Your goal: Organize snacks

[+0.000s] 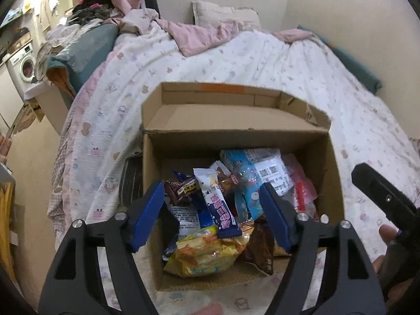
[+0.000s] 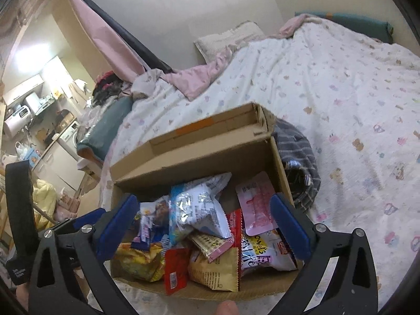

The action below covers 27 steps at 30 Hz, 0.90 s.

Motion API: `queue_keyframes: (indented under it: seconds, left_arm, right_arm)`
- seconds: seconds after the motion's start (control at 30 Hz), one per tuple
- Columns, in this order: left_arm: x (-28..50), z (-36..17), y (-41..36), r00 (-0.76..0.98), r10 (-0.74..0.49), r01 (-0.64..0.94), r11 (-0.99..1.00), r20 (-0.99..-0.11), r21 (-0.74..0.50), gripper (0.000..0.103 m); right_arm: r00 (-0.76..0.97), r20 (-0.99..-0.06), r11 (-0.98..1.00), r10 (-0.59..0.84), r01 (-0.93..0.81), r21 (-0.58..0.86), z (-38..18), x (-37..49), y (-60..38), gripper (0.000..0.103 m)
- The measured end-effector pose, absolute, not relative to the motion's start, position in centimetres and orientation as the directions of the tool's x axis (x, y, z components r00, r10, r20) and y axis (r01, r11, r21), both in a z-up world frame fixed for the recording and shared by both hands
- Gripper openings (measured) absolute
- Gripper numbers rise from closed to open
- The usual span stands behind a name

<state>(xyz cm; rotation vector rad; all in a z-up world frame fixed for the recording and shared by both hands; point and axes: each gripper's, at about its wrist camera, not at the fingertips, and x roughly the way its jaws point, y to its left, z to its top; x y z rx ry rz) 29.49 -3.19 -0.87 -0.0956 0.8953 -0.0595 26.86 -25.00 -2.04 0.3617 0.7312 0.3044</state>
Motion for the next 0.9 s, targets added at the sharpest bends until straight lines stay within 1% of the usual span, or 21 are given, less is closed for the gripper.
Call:
queue_keyframes:
  seconds: [0.1, 0.17, 0.27, 0.37, 0.5, 0.53, 0.57, 0.63, 0.67, 0.77, 0.83, 0.9]
  left_arm:
    - [28.4, 0.6, -2.8, 0.629, -0.081, 0.007, 0.995, -0.773, -0.099, 0.072]
    - [27.2, 2.0, -2.4, 0.654, -0.090, 0.022, 0.995, -0.751, -0.100, 0.072]
    - [25.2, 4.2, -1.4, 0.691, -0.083, 0.017, 0.995, -0.718, -0.098, 0.072]
    - [23.4, 6.1, -0.3, 0.713, -0.080, 0.007, 0.994, -0.697, -0.107, 0.072]
    - [20.5, 7.3, 1.0, 0.734, -0.085, -0.006, 0.991, -0.674, -0.131, 0.073]
    - [19.9, 7.1, 1.2, 0.740, -0.085, -0.001, 0.992, -0.667, -0.128, 0.075]
    - [19.1, 6.7, 1.5, 0.744, -0.067, -0.008, 0.994, -0.664, -0.109, 0.082]
    - [18.1, 5.8, 2.1, 0.739, -0.032, -0.038, 0.995, -0.673, -0.089, 0.088]
    - [17.5, 5.6, 2.4, 0.738, -0.027, -0.051, 0.994, -0.674, -0.096, 0.089]
    - [16.0, 5.1, 3.1, 0.739, -0.049, -0.051, 0.991, -0.672, -0.127, 0.103]
    - [15.3, 4.7, 3.3, 0.738, -0.053, -0.039, 0.992, -0.673, -0.120, 0.103]
    - [14.8, 4.3, 3.1, 0.741, -0.022, -0.049, 0.995, -0.671, -0.087, 0.103]
  right_arm:
    - [0.692, -0.601, 0.883, 0.400, -0.115, 0.456, -1.3, 26.0, -25.5, 0.103]
    - [0.684, -0.606, 0.878, 0.406, -0.108, 0.466, -0.5, 25.1, -25.7, 0.103]
    - [0.717, -0.585, 0.899, 0.379, -0.134, 0.417, 2.0, 23.0, -25.8, 0.103]
    - [0.747, -0.533, 0.882, 0.397, -0.149, 0.447, 4.7, 20.6, -26.6, 0.103]
    - [0.769, -0.516, 0.894, 0.378, -0.158, 0.420, 7.1, 18.3, -26.4, 0.103]
    - [0.775, -0.513, 0.900, 0.370, -0.161, 0.405, 7.5, 17.6, -26.1, 0.103]
    - [0.782, -0.516, 0.911, 0.351, -0.157, 0.382, 7.8, 16.8, -25.9, 0.103]
    - [0.802, -0.502, 0.922, 0.323, -0.148, 0.356, 8.1, 15.3, -25.6, 0.103]
    - [0.807, -0.501, 0.928, 0.312, -0.145, 0.343, 8.0, 14.7, -25.5, 0.103]
    - [0.815, -0.507, 0.945, 0.280, -0.142, 0.294, 7.2, 12.8, -24.7, 0.103]
    - [0.821, -0.512, 0.961, 0.250, -0.146, 0.236, 6.4, 11.8, -23.8, 0.103]
    - [0.831, -0.513, 0.974, 0.217, -0.150, 0.170, 5.6, 10.7, -23.0, 0.103]
